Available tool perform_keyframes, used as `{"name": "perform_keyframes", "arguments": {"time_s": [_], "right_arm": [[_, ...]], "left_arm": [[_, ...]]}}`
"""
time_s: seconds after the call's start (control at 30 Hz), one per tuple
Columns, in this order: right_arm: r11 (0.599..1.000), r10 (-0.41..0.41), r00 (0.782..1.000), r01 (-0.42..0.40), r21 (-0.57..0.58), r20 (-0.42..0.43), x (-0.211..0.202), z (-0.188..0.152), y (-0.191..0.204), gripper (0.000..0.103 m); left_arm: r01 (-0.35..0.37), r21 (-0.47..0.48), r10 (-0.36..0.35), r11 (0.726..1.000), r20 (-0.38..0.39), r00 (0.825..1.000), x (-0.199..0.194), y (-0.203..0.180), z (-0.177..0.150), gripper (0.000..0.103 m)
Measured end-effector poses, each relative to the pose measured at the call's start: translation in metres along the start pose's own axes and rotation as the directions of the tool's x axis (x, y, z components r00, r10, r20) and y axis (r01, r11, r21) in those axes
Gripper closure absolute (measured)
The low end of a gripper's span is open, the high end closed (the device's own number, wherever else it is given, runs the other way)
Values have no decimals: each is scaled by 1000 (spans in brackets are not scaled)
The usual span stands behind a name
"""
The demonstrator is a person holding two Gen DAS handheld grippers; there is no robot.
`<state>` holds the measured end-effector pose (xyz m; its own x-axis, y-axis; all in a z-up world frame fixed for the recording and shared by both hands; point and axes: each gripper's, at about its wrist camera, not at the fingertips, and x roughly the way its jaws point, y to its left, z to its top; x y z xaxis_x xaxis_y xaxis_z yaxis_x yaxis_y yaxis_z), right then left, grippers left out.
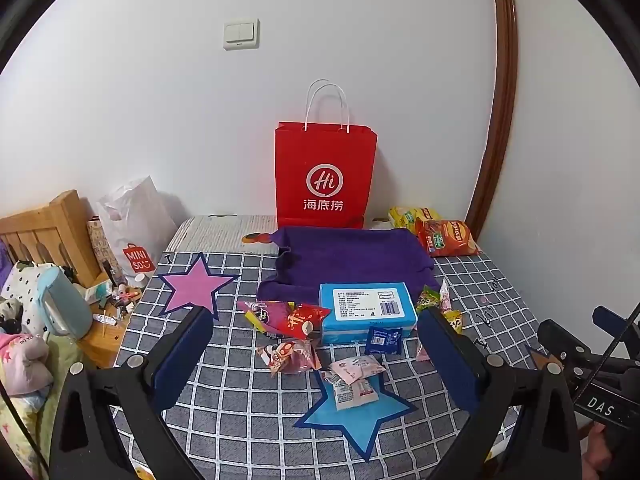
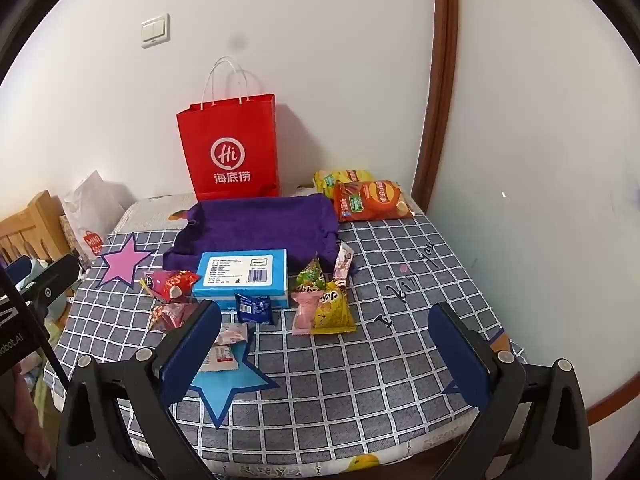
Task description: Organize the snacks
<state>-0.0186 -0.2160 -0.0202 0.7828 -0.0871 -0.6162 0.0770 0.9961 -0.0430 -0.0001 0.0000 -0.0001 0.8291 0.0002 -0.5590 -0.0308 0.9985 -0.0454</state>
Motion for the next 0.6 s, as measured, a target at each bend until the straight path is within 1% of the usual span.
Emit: {"name": "perform_keyframes", "arguments": {"time_s": [0.6], "right_arm": [[1000, -8, 1000, 8, 3, 13, -6, 0, -2, 1]], "left_arm": [[-8, 6, 8, 1000, -7, 1000, 2, 0, 0, 1]]}}
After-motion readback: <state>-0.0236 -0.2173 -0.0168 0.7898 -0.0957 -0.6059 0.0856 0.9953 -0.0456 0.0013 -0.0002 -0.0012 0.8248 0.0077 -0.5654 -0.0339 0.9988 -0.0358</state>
